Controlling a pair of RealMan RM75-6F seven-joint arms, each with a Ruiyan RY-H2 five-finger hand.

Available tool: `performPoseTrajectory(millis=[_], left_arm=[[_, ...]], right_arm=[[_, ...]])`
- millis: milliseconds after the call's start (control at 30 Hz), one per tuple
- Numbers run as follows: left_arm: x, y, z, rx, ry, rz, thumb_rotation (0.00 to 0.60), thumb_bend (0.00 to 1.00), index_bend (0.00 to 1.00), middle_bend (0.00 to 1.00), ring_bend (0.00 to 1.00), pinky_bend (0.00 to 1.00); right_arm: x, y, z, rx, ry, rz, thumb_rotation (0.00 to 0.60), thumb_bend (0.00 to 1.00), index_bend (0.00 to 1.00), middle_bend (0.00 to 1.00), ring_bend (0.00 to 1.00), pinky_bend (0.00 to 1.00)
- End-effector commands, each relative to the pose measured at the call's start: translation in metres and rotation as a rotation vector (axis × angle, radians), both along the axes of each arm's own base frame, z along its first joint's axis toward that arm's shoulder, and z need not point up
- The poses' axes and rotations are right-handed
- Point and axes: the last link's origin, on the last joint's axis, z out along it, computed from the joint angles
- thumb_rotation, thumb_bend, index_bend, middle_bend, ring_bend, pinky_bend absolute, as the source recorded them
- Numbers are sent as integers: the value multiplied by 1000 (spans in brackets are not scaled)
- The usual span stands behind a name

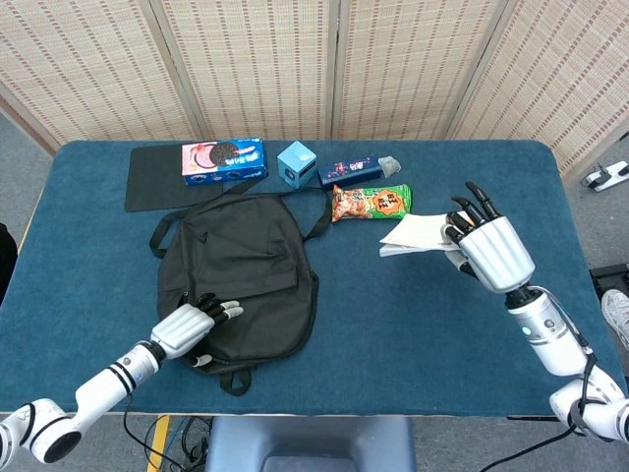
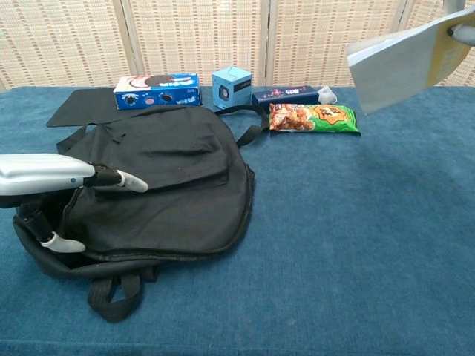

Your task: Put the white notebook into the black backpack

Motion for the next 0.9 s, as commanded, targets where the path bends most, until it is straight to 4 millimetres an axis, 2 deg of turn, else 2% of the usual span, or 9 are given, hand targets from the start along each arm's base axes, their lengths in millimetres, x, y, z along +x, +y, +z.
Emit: performPoseTrajectory(millis=[33, 233, 367, 500, 767, 900], left_arm=[[0, 3, -8, 5, -4, 16, 600, 236, 11, 56, 90, 16], [-2, 8, -19, 27, -26, 44, 600, 230, 23, 56, 91, 16], [-1, 13, -24, 60, -72, 69, 600, 230, 68, 56, 101, 16], [-2, 17, -26, 99, -129, 93, 600, 230, 169, 56, 117, 16], [-7, 21, -28, 139, -220, 155, 600, 229, 468, 98, 151, 16], [-9, 22, -28, 150, -249, 168, 600, 235, 527, 125, 169, 16]], right_arm=[[0, 1, -1, 2, -4, 1, 600, 470, 740, 468, 224, 82], [-2, 2, -2, 7, -3, -3, 600, 470, 740, 468, 224, 82], [-3, 3, -3, 7, -13, -7, 600, 470, 740, 468, 223, 82], [-4, 3, -3, 8, -14, -12, 600, 470, 740, 468, 224, 82], [-6, 2, -5, 8, -26, -18, 600, 470, 740, 468, 224, 82], [-7, 2, -6, 9, -33, -20, 600, 470, 739, 468, 224, 82]])
